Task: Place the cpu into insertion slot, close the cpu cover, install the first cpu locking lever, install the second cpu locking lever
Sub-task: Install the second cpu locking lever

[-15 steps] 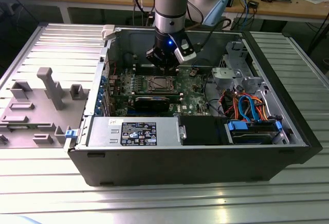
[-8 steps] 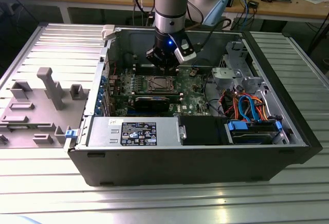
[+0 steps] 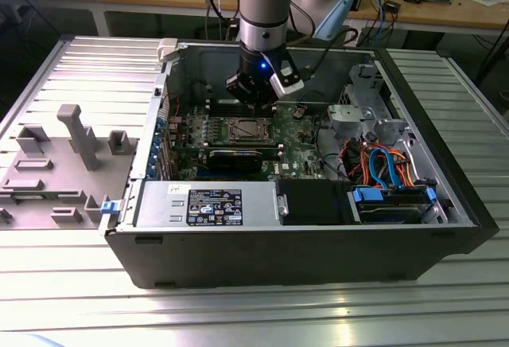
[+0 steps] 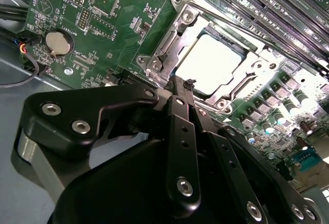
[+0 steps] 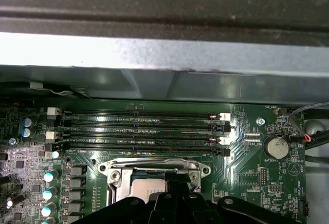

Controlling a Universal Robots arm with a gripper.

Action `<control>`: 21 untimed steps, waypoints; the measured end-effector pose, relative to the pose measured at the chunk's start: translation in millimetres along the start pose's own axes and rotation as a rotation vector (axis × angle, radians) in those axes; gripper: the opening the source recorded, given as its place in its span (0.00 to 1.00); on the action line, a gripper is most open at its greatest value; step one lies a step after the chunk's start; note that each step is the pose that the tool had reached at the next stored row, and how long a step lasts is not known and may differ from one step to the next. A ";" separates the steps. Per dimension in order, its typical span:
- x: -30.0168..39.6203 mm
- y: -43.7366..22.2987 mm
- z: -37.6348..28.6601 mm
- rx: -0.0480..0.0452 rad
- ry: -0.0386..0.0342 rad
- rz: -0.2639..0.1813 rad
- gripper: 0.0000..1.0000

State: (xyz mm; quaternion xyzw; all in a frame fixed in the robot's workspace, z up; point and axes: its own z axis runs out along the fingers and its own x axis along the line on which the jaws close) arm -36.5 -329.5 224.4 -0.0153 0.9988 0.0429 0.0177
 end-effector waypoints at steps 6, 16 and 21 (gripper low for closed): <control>0.0 -0.5 -0.9 -0.0001 -0.0001 0.000 0.11; 0.0 -1.7 -2.6 0.0001 0.0001 0.000 0.11; -0.1 -1.6 -3.3 0.0000 0.0000 0.000 0.11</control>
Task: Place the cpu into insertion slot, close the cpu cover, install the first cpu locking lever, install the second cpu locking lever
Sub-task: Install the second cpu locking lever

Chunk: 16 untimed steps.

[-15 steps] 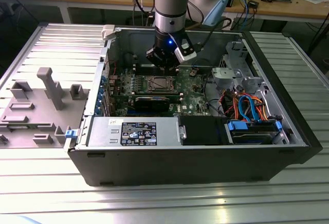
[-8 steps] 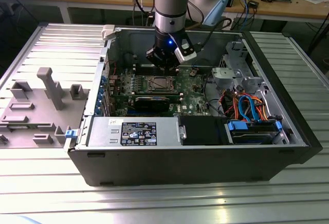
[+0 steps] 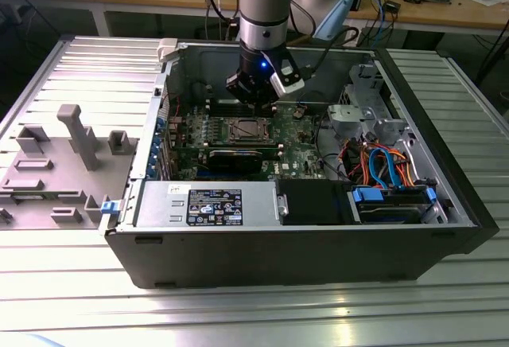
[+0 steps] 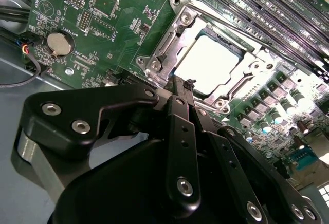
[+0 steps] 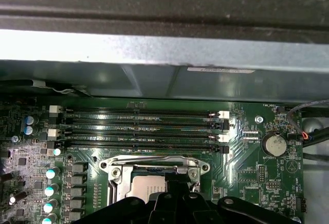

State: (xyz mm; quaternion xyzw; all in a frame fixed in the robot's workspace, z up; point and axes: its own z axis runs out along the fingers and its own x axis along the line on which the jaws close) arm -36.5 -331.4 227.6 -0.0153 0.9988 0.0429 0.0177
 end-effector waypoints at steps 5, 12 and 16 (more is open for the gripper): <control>0.1 -2.8 -0.1 0.0000 0.0000 0.000 0.11; 0.0 -2.8 -2.0 0.0001 0.0000 0.000 0.11; -0.1 -2.6 -3.5 -0.0002 -0.0002 0.000 0.11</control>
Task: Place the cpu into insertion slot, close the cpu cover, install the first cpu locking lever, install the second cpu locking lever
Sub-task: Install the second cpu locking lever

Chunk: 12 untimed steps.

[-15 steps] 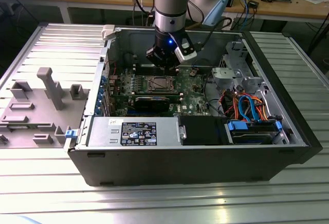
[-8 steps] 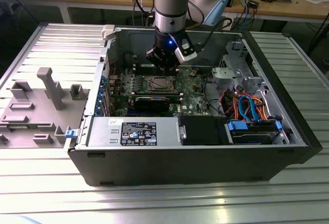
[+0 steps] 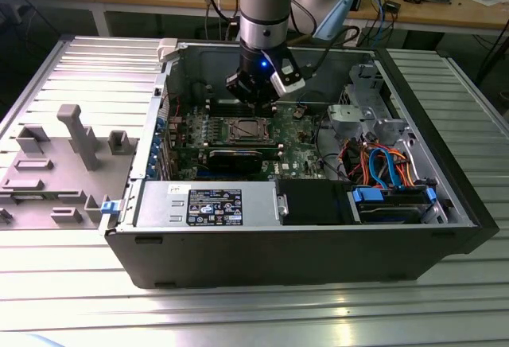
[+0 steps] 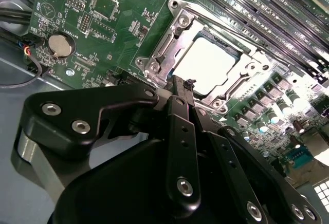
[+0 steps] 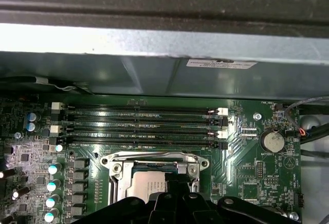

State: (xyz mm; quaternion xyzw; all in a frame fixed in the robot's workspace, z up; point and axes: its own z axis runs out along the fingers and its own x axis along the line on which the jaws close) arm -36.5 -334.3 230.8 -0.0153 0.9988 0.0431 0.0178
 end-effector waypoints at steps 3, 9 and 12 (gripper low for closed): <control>0.0 -1.2 -0.3 0.0003 0.0002 0.000 0.11; 0.2 -5.3 -0.6 0.0002 0.0002 0.000 0.11; 0.2 -6.4 -0.7 0.0003 0.0002 0.000 0.11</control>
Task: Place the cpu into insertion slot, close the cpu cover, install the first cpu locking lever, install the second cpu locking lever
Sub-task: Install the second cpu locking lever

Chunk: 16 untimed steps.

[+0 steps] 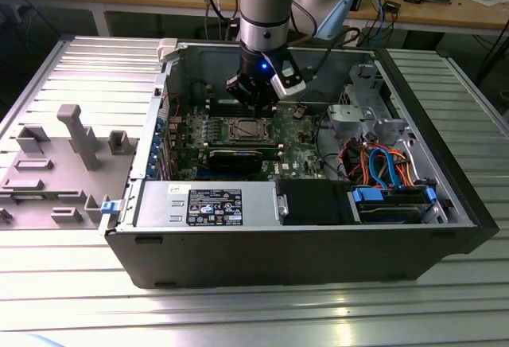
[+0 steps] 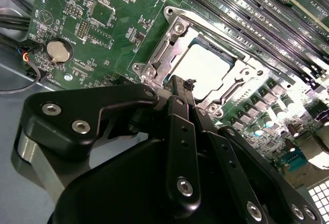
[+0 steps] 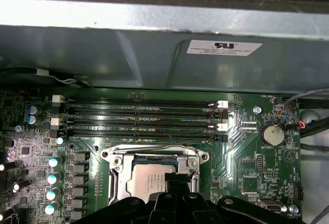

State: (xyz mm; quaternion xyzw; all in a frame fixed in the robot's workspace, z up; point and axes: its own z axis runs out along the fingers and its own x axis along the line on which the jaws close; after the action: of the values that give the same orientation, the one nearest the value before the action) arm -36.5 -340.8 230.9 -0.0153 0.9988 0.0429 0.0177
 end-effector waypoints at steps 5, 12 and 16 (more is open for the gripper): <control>0.0 -0.1 0.0 0.0000 0.0001 0.000 0.11; -0.1 0.0 -2.8 0.0002 0.0001 0.000 0.11; -0.4 0.7 -10.1 0.0003 0.0000 0.000 0.11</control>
State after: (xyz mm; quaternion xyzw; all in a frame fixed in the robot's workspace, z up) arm -36.5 -340.9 241.1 -0.0153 0.9988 0.0428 0.0177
